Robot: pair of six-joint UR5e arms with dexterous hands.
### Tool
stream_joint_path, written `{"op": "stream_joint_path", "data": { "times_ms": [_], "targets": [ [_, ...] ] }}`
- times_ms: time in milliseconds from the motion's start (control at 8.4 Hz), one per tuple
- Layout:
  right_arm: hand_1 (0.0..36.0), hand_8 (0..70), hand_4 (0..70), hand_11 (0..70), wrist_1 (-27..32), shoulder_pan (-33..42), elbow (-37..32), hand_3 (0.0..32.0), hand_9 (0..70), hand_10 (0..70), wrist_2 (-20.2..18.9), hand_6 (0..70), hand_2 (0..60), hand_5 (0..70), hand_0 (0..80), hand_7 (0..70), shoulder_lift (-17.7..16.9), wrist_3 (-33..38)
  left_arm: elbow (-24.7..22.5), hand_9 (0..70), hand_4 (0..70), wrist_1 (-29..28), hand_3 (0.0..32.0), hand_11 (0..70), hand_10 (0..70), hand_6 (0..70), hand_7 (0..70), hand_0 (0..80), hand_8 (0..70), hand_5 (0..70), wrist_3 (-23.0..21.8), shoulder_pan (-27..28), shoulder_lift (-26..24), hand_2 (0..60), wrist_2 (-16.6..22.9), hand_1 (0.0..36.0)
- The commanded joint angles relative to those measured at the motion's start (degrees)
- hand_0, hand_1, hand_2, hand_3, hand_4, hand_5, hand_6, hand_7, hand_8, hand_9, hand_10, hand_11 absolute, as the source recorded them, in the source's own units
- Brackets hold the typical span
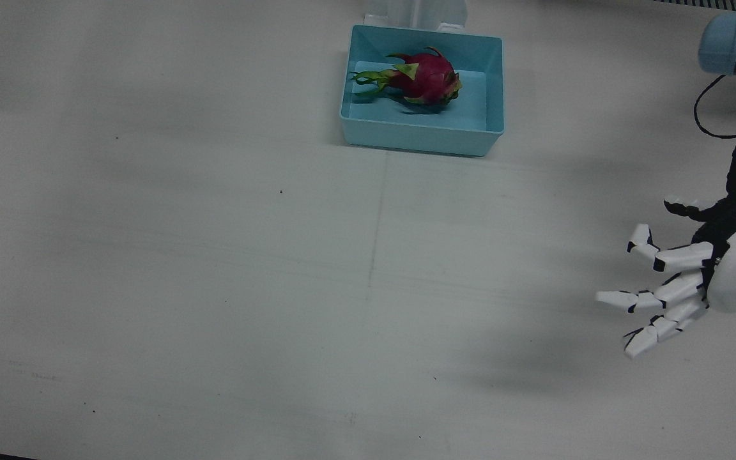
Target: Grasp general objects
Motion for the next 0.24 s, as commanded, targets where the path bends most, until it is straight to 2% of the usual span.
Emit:
{"op": "stream_joint_path", "data": {
  "times_ms": [0, 119],
  "targets": [
    [0.0, 0.0, 0.0, 0.0, 0.0, 0.1, 0.0, 0.0, 0.0, 0.0, -0.1, 0.0, 0.0, 0.0, 0.0, 0.0, 0.0, 0.0, 10.6, 9.7, 26.9, 2.7, 0.2, 13.9, 7.8, 16.8, 33.0, 79.7, 4.4, 70.0, 0.5, -6.1, -4.5, 0.0, -4.2, 19.6],
    [0.0, 0.0, 0.0, 0.0, 0.0, 0.1, 0.0, 0.0, 0.0, 0.0, 0.0, 0.0, 0.0, 0.0, 0.0, 0.0, 0.0, 0.0, 11.0, 9.9, 27.6, 4.3, 0.0, 13.8, 7.9, 17.1, 33.6, 78.8, 4.6, 70.0, -0.8, -6.1, -4.3, 0.0, -9.7, 17.9]
  ]
}}
